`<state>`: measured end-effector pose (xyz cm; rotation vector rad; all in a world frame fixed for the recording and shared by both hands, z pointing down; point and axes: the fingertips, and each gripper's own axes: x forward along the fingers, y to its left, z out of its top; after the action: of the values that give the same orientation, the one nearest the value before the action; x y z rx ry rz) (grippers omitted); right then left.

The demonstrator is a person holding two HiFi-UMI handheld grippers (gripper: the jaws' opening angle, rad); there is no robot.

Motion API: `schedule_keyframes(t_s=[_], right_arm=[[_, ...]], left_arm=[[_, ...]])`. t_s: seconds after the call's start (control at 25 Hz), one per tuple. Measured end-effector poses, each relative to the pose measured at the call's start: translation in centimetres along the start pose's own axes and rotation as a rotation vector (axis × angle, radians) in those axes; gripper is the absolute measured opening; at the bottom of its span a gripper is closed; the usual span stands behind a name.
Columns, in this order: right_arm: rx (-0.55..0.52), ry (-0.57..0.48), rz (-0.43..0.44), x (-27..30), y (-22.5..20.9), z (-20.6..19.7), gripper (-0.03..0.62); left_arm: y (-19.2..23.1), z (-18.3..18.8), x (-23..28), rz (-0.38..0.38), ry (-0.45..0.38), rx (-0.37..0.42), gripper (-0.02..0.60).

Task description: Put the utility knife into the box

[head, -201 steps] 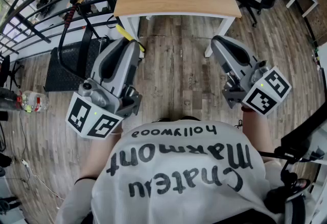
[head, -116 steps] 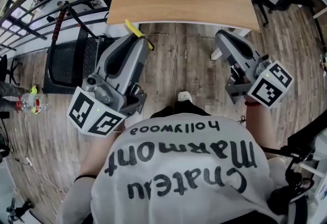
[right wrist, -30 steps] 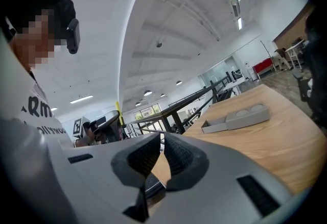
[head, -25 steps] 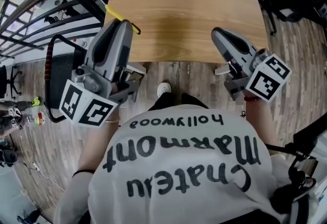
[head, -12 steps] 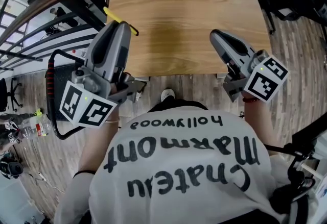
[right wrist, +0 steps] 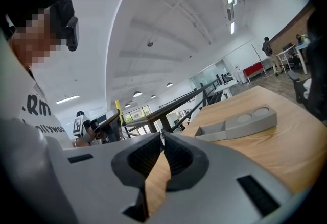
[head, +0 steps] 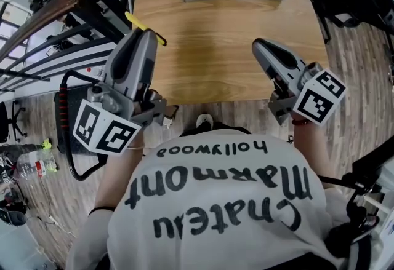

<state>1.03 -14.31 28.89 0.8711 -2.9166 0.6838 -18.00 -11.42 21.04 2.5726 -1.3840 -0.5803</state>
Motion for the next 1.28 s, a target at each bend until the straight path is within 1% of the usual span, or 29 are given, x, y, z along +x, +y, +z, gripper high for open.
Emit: schedule_keyframes(t_s=[0.36,0.56,0.76,0.96,1.12,1.28], right_arm=[[-0.021,-0.019,-0.041,1.8,-0.3,1.5,0.026],[-0.042,-0.024,-0.057,1.9,-0.4,2.0,0.026],[-0.039,-0.027,-0.071,3.0,-1.9,2.4,0.026],[-0.034,-0.017,-0.067,4.2,-2.4,3.0,0.026],[-0.044,-0.024,-0.068,4.2,-2.0,3.3,0.026],[-0.043,-0.031,-0.069,3.4,-3.1,2.4,0.026]], left_arm=[[2.3,1.1,1.4,-0.041,-0.008,-0.017,0.051],[2.8,1.8,2.5,-0.063,-0.036,-0.012,0.051],[4.3,1.3,3.5,-0.063,-0.028,-0.015,0.051],[5.5,1.9,4.8,-0.054,-0.024,-0.024,0.051],[5.0,2.3,4.7,-0.072,-0.026,-0.014,0.051],[4.3,0.6,5.1,-0.088,-0.013,-0.003,0.051]])
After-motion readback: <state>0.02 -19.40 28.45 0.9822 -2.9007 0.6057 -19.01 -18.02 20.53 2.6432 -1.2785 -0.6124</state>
